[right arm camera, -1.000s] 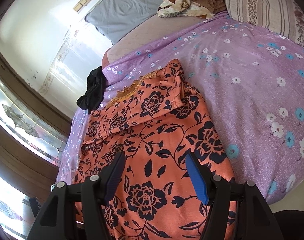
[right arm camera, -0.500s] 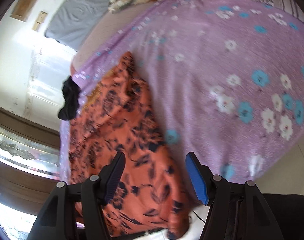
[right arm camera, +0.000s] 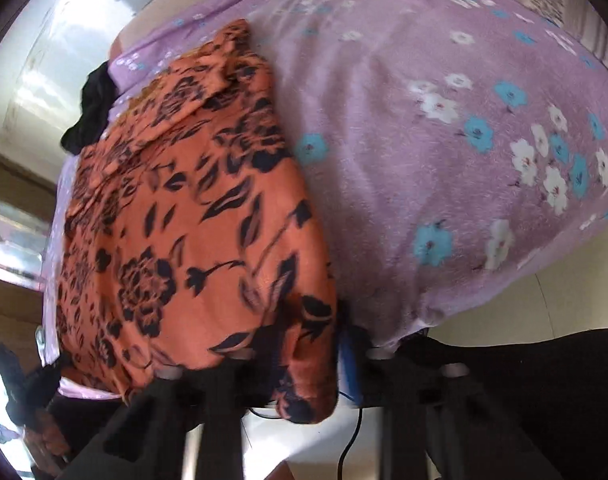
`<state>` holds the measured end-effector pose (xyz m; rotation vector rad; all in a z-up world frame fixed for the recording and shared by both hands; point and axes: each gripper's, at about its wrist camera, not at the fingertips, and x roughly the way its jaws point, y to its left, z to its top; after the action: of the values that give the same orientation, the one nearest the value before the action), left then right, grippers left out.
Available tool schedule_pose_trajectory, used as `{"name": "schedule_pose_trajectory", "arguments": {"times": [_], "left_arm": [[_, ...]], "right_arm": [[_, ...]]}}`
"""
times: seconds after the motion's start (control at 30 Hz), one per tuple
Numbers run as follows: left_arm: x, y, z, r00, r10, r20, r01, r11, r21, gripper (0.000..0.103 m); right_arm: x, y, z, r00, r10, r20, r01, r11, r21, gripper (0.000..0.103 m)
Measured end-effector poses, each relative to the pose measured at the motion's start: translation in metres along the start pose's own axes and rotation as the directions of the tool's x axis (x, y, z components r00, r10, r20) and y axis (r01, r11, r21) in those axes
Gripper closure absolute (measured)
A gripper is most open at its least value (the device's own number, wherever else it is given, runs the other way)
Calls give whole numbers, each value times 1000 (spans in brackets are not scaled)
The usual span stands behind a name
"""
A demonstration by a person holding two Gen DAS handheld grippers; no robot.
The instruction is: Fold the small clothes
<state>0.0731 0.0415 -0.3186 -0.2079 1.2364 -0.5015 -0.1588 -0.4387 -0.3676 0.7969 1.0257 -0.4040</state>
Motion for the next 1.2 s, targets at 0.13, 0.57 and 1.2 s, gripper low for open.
{"name": "schedule_pose_trajectory", "arguments": {"times": [0.13,0.57,1.2], "left_arm": [[-17,-3,5,998,-60,19,60,998,26,96],[-53,-18,42,986,-151,74,147,988,56,97],[6,1,13,988,28,-154,-25,999,26,57]], "right_arm": [[-11,8,0,995,102,-3,-102,995,-5,96],[-53,28,39,943,322,89,-323,946,2,96],[6,11,10,978,151,-143,-143,988,66,40]]}}
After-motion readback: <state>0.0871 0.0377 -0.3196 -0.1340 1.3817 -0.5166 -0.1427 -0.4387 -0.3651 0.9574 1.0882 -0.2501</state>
